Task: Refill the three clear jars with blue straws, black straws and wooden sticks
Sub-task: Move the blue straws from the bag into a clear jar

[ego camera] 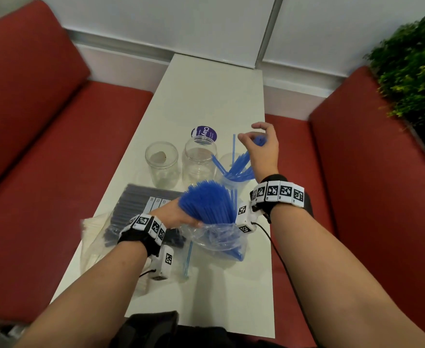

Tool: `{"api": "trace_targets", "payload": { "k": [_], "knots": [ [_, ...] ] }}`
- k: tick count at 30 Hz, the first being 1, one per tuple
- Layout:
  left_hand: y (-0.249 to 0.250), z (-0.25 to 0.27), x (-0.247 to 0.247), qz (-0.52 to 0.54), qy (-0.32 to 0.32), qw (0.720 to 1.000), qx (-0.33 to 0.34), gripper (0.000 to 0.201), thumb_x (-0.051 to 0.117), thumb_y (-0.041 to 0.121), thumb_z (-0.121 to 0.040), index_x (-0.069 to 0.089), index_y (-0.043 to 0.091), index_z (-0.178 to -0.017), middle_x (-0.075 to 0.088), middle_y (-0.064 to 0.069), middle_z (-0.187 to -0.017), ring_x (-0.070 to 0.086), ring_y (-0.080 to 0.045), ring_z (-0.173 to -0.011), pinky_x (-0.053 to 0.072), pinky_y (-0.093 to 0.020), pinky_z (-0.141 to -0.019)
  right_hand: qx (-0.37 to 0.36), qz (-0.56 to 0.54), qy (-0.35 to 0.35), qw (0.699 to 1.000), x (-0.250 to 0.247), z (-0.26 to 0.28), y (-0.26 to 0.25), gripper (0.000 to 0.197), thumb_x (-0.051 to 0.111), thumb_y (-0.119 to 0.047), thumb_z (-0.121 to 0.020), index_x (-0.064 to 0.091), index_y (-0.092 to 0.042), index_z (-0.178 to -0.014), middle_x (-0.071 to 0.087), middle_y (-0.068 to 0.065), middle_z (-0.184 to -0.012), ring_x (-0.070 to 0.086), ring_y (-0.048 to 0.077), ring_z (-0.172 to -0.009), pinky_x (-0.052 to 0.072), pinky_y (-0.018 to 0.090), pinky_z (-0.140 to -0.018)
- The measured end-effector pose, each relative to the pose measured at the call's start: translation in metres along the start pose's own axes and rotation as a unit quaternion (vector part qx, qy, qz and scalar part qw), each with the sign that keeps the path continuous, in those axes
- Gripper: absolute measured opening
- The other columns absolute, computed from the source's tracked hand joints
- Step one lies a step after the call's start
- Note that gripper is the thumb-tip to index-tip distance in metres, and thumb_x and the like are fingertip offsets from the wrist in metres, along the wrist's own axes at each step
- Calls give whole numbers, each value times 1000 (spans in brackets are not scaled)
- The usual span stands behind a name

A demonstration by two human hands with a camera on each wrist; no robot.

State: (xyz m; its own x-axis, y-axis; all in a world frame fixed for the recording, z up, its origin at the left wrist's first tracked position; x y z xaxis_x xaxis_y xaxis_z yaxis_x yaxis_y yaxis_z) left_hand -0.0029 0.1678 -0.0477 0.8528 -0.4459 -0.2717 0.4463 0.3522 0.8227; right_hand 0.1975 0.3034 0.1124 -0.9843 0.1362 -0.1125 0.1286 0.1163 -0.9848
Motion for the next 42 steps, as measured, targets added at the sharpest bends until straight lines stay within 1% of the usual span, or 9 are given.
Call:
{"api": "trace_targets", "payload": {
  "k": [4, 9, 14, 18, 23, 27, 30, 34, 42],
  "knots": [
    [4, -1, 1, 2, -3, 1000, 9, 50, 88, 23, -72, 63, 66, -82, 68, 33, -93, 63, 16, -85, 48, -8, -62, -72, 72, 3, 995, 2, 5, -22, 23, 71, -18, -92, 64, -23, -114, 70, 2, -106, 62, 9, -101, 49, 27, -95],
    [5, -2, 3, 15, -14, 1000, 11, 55, 86, 16, -74, 65, 65, -81, 69, 33, -93, 63, 16, -86, 49, -4, -60, -45, 264, -132, 954, 31, 20, 8, 26, 64, -24, -99, 67, -11, -121, 66, 4, -125, 55, 12, -113, 38, 48, -111],
    [2, 0, 4, 21, -14, 1000, 4, 52, 88, 21, -72, 64, 65, -86, 68, 33, -95, 63, 16, -88, 48, -5, -61, -113, 214, -78, 967, 14, 26, -21, 46, 73, -41, -90, 58, -24, -131, 58, -5, -137, 40, 19, -142, 20, 50, -124],
    [1, 1, 4, 31, -12, 999, -1, 51, 89, 25, -70, 64, 65, -89, 69, 33, -97, 64, 15, -89, 48, -8, -67, -185, 170, 59, 966, -20, 42, -52, 27, 64, -44, -92, 64, -23, -109, 64, -8, -108, 55, 11, -109, 45, 47, -100],
    [0, 3, 5, 42, -16, 999, -10, 49, 90, 27, -70, 65, 65, -89, 70, 31, -99, 65, 14, -89, 49, -8, -66, -237, 171, 103, 951, -33, 77, -51, 12, 62, -29, -95, 56, -25, -85, 52, -19, -84, 50, 11, -82, 46, 43, -75],
    [2, 4, 4, 38, -10, 999, -4, 51, 90, 23, -70, 65, 65, -85, 69, 33, -94, 64, 15, -86, 50, -6, -60, -247, 261, 75, 930, -21, 80, -42, 29, 54, -22, -102, 61, -11, -128, 60, 3, -129, 51, 22, -126, 38, 39, -111],
    [1, 2, 5, 37, -10, 999, -2, 43, 91, 24, -69, 68, 47, -98, 71, 30, -95, 65, 13, -87, 51, -11, -67, -236, 372, -10, 898, 15, 69, -39, 51, 41, -29, -108, 34, -14, -156, 30, 6, -164, 17, 22, -155, 9, 38, -126],
    [1, 3, 5, 28, -3, 1000, 3, 43, 90, 22, -70, 64, 41, -99, 68, 37, -90, 63, 18, -84, 48, -3, -58, -164, 519, -86, 835, 38, 53, 0, 53, 23, -35, -112, 21, -15, -161, 11, 0, -170, -2, 20, -157, -3, 47, -127],
    [3, 7, 8, 18, -8, 1000, -13, 60, 87, 24, -72, 57, 75, -81, 61, 47, -89, 57, 26, -82, 43, 3, -53, -116, 516, -161, 833, 41, 49, 47, 55, 26, -36, -111, 22, -11, -160, 18, 5, -168, -1, 25, -157, 1, 47, -127]
  ]
}}
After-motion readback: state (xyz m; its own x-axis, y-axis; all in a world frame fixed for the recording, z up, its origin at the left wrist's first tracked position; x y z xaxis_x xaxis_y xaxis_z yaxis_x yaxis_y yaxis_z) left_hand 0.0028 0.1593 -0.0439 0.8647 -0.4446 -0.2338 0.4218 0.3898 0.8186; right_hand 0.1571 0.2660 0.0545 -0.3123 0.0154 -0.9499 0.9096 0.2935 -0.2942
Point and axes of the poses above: each hand's wrist, its own z-axis away from the middle knuckle, its own x-axis out of the palm, y = z × x, the point moved 10 cm from there along -z, towards the middle knuckle
